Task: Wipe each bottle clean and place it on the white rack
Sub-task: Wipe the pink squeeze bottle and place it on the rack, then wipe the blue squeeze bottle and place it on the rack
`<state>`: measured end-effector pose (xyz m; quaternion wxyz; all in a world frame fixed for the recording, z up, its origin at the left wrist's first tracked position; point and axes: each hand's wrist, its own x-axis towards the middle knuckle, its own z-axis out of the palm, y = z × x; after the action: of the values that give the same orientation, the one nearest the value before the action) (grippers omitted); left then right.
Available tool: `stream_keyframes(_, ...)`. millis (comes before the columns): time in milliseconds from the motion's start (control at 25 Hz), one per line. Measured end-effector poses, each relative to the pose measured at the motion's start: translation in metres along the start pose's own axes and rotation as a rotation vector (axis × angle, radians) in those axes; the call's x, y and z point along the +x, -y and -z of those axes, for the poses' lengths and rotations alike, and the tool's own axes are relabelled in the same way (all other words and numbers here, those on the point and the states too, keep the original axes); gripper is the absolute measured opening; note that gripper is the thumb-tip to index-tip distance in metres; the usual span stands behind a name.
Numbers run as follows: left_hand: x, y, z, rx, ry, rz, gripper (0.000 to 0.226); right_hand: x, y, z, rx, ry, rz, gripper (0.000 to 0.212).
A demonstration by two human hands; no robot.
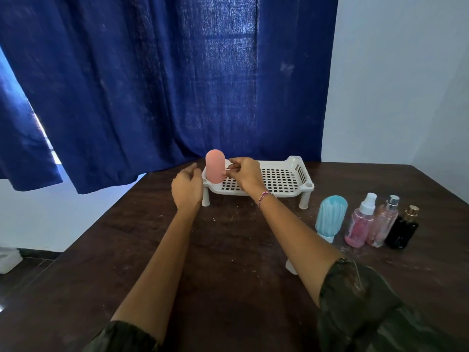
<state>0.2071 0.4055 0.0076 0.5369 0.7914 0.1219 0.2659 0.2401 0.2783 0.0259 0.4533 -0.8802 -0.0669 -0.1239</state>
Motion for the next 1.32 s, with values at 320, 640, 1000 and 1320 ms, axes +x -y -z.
stream_keyframes(320, -0.047, -0.038, -0.002, -0.076, -0.014, -0.076, 0.036, -0.040, 0.011, 0.054, 0.064, 0.013, -0.019, 0.054)
stream_keyframes(640, -0.112, -0.080, -0.025, -0.089, 0.082, -0.168, 0.034, -0.102, 0.002, 0.124, 0.031, -0.079, 0.028, 0.043)
stream_keyframes(1000, -0.168, -0.093, -0.071, -0.080, 0.337, -0.318, 0.032, -0.137, -0.024, 0.207, -0.325, -0.236, 0.142, 0.020)
stream_keyframes(1320, -0.171, -0.088, -0.091, -0.033, 0.550, -0.252, 0.033, -0.139, -0.061, 0.197, -0.749, -0.129, 0.202, 0.020)
